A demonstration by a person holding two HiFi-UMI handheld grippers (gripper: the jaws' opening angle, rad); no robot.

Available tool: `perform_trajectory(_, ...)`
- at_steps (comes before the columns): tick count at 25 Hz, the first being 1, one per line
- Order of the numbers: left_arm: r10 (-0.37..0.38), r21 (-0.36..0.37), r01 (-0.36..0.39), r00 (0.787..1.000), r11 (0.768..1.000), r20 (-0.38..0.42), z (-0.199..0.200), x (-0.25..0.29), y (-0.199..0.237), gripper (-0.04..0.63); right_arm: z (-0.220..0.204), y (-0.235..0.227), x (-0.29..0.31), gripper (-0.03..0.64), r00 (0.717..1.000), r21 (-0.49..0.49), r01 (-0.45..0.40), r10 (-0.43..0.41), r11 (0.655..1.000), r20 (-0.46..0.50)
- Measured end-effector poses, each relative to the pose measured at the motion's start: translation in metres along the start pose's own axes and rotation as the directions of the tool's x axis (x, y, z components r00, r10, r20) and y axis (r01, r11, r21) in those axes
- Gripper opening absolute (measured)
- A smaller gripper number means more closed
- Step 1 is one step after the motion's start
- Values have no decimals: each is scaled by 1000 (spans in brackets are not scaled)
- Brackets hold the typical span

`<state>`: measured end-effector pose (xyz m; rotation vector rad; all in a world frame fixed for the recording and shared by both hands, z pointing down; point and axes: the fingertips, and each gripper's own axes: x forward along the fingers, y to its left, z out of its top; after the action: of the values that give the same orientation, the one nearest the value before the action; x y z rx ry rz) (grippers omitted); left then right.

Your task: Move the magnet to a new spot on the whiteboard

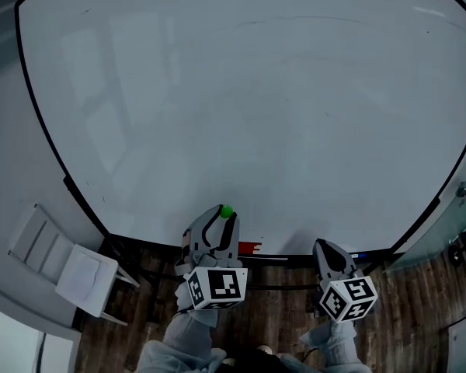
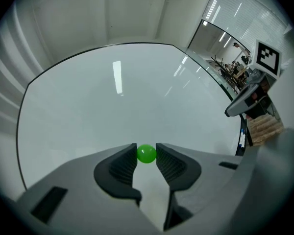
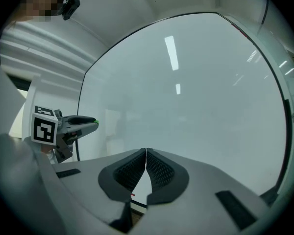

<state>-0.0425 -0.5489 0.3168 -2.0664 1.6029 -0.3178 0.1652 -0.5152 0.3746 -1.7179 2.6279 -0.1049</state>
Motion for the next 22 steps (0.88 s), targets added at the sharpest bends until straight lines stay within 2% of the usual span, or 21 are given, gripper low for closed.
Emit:
perform_trajectory(12, 143, -94, -147, 988, 985, -53, -39, -34, 74, 126, 8, 68, 39, 29, 988, -36, -155, 155, 987, -12)
perform_trajectory(22, 254, -201, -279, 957, 939, -142, -105, -61, 118, 126, -7, 114, 62, 29, 965, -48, -256, 253, 965, -67)
